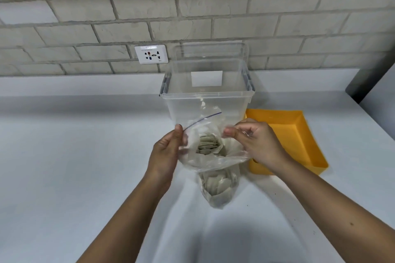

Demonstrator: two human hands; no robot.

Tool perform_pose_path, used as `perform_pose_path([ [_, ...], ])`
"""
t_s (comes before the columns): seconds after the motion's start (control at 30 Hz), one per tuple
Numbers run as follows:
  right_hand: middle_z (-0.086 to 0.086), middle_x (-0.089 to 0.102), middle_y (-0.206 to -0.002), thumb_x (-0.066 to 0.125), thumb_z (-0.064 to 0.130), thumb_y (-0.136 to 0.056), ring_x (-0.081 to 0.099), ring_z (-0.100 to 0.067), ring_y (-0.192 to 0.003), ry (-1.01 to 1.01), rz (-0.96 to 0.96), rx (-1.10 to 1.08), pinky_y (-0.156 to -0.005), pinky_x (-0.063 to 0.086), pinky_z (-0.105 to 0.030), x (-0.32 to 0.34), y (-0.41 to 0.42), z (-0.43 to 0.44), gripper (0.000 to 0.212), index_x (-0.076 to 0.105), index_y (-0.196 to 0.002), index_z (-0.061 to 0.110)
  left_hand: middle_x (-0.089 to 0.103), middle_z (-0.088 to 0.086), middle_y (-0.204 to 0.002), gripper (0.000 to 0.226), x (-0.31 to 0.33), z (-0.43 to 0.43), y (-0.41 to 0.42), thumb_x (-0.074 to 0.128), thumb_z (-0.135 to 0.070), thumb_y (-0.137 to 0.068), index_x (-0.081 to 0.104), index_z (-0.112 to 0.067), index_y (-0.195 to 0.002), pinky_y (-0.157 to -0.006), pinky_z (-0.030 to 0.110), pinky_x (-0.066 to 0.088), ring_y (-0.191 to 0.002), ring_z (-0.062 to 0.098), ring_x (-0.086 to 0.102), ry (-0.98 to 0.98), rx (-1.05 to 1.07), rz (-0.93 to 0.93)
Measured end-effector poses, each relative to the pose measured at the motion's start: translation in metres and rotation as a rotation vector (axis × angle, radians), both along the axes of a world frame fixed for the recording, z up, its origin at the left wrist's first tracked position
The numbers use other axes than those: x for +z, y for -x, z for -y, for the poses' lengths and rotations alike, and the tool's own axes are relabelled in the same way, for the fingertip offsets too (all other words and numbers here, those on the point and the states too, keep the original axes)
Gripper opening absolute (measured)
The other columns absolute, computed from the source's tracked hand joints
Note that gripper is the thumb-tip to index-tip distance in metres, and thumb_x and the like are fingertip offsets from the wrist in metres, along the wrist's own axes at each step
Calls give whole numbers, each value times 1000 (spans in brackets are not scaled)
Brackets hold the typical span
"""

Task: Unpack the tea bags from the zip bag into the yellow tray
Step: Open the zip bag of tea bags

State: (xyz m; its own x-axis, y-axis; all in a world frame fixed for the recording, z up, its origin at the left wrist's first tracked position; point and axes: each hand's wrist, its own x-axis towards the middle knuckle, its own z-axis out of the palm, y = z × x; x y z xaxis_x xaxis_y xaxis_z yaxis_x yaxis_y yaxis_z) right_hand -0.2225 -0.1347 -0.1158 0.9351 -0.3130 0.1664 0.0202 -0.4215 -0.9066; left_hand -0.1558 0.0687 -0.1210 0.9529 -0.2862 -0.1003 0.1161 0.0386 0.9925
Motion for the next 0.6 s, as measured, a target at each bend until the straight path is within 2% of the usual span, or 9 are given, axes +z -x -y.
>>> perform_pose_path([
  [0.07, 11, 71, -77, 66, 41, -79, 56, -2, -60, -131, -57, 53, -56, 46, -17, 7, 3, 3, 32, 77, -83, 10, 77, 2, -97, 55, -2, -6, -7, 49, -57, -89, 70, -6, -88, -77, 22, 56, -89, 15, 73, 104, -60, -119],
  [0.1, 13, 72, -75, 64, 41, -79, 53, -4, -54, -210, -92, 66, -53, 44, -16, 7, 4, 4, 37, 75, -82, 6, 78, 8, -100, 54, -3, -8, -7, 46, -53, -95, 64, -3, -85, -80, 26, 56, -91, 17, 74, 136, -77, -159],
  [0.23, 3, 67, -72, 63, 49, -75, 55, -12, -62, -563, -242, -43, -62, 49, -22, -2, 5, 3, 38, 67, -77, 11, 74, 11, -74, 44, -10, -18, 3, 41, -45, -103, 46, -16, -70, -77, 35, 53, -73, 20, 74, 215, -109, -334],
  [0.3, -6, 64, -79, 63, 50, -80, 58, -13, -66, -688, -257, -98, -65, 50, -24, -4, 4, 1, 40, 62, -79, 10, 72, 5, -72, 44, -12, -24, 4, 44, -47, -101, 54, -15, -72, -72, 33, 56, -70, 18, 71, 204, -113, -425],
  [0.37, -7, 64, -73, 60, 46, -88, 60, -14, -61, -828, -250, -93, -58, 51, -24, -4, 3, -6, 38, 61, -77, 10, 76, 7, -92, 47, -17, -27, 2, 48, -48, -99, 72, -8, -91, -72, 31, 61, -84, 21, 73, 144, -158, -513],
  [0.43, -5, 62, -63, 60, 44, -90, 58, -16, -54, -953, -282, -107, -55, 50, -27, -2, 1, -15, 37, 62, -72, 11, 76, 11, -108, 44, -23, -28, 2, 52, -45, -99, 74, -8, -108, -81, 34, 61, -97, 27, 72, 56, -225, -582],
  [0.5, -4, 56, -57, 61, 45, -90, 53, -16, -46, -1004, -326, -148, -52, 48, -29, -3, -2, -22, 37, 59, -72, 12, 76, 10, -105, 31, -32, -29, 0, 60, -41, -95, 74, -15, -104, -86, 39, 54, -94, 28, 69, -175, -232, -414],
  [0.57, 0, 53, -52, 61, 45, -91, 48, -13, -40, -980, -347, -191, -45, 44, -24, -3, -4, -23, 36, 56, -72, 14, 74, 1, -92, 14, -31, -29, -7, 58, -36, -94, 69, -28, -92, -77, 35, 50, -78, 22, 66, -461, -167, -40],
  [0.6, 1, 51, -51, 60, 45, -91, 45, -12, -39, -952, -354, -196, -43, 43, -22, -3, -6, -21, 35, 55, -73, 15, 73, -4, -90, 14, -26, -28, -10, 54, -35, -97, 67, -34, -92, -77, 35, 52, -75, 18, 66, -524, -113, 94],
])
